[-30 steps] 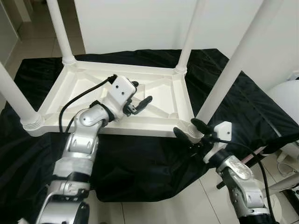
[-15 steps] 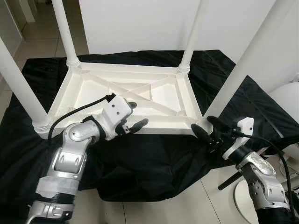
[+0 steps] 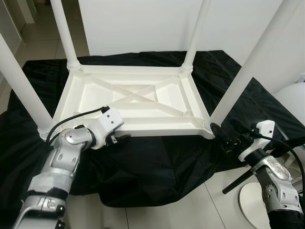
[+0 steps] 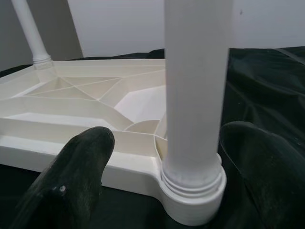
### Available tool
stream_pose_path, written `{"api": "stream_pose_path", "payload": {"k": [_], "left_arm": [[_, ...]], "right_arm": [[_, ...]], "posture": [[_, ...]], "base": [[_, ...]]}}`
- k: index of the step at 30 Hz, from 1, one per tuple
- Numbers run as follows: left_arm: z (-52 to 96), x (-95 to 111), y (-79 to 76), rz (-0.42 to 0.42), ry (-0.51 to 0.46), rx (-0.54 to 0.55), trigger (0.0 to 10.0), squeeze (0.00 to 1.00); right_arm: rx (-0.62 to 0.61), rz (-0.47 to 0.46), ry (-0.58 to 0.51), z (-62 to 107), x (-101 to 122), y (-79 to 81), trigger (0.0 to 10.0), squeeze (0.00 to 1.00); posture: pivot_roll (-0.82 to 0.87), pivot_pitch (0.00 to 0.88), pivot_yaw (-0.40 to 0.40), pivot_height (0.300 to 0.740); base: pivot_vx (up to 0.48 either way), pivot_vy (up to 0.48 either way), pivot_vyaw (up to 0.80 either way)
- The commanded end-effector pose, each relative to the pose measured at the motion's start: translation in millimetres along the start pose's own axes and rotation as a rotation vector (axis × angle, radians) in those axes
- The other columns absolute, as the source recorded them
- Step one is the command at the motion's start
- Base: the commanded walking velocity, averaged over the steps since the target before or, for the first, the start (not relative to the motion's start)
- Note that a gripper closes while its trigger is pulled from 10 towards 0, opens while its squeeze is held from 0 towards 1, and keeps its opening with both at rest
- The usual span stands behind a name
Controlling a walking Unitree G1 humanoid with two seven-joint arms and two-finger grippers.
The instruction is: Building children table
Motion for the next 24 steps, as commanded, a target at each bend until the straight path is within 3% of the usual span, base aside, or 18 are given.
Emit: {"api": "stream_pose_path", "payload": {"k": [1,9,10,12,13,14,15,16,21,24], "left_arm": [[2.2,-13,26.6,-0.005,0.099,0.261,10.0,0.0],[1.8,-37,34.2,-0.014,0.176,0.279,10.0,0.0],[2.1,-36,35.2,-0.004,0.166,0.283,8.9,0.0],[2.2,-35,35.9,0.003,0.16,0.285,8.9,0.0],[1.8,-34,36.7,0.016,0.147,0.289,2.6,0.0],[1.3,-33,37.1,0.025,0.14,0.291,2.6,0.0],[0.4,-32,37.7,0.027,0.135,0.292,1.9,0.0],[-1.2,-29,37.0,0.028,0.122,0.289,0.0,0.0],[-4.4,-24,34.1,0.039,0.095,0.279,0.0,0.0],[-11.5,-17,23.2,0.065,0.061,0.26,0.0,0.0]], "right_arm": [[0.002,0.014,-0.014,1.9,3,1.5,10.0,0.0],[0.004,-0.01,-0.015,5.8,-3,9.0,10.0,0.0],[0.004,-0.012,-0.015,6.8,-4,10.9,10.0,0.0],[0.004,-0.014,-0.014,7.3,-5,12.2,10.0,0.0],[0.006,-0.015,-0.014,7.5,-7,15.7,10.0,0.0],[0.007,-0.016,-0.013,7.5,-8,18.1,10.0,0.0],[0.007,-0.017,-0.013,7.2,-9,20.4,10.0,0.0],[0.002,-0.017,-0.016,6.3,-10,23.2,10.0,0.0],[-0.01,-0.018,-0.019,4.6,-13,26.7,10.0,0.0],[-0.012,-0.025,0.0,4.2,-22,30.6,10.0,0.0]], "posture": [[-0.05,0.025,-0.014,0.74],[-0.06,0.021,-0.012,0.74],[-0.06,0.022,-0.013,0.74],[-0.06,0.022,-0.013,0.74],[-0.06,0.022,-0.013,0.74],[-0.06,0.022,-0.013,0.74],[-0.06,0.022,-0.013,0.74],[-0.06,0.027,-0.018,0.74],[-0.06,0.029,-0.02,0.74],[-0.05,0.034,-0.018,0.74]], "base": [[0.0,0.0,0.0],[0.0,0.0,0.0],[0.0,0.0,0.0],[0.0,0.0,0.0],[0.0,0.0,0.0],[0.0,0.0,0.0],[0.0,0.0,0.0],[0.0,0.0,0.0],[0.0,0.0,0.0],[0.0,0.0,0.0]]}}
Point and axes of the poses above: a point about 5 cm out from each wrist's last joint towards the gripper, its own z axis pointing back from the gripper into the wrist, its own x axis along the axis of the wrist's last joint, y = z × x, the point moved 5 cm from there along -z, pointing out of the wrist towards the gripper, and after that the axes turned 12 degrees about -z, right-handed, at the moved point
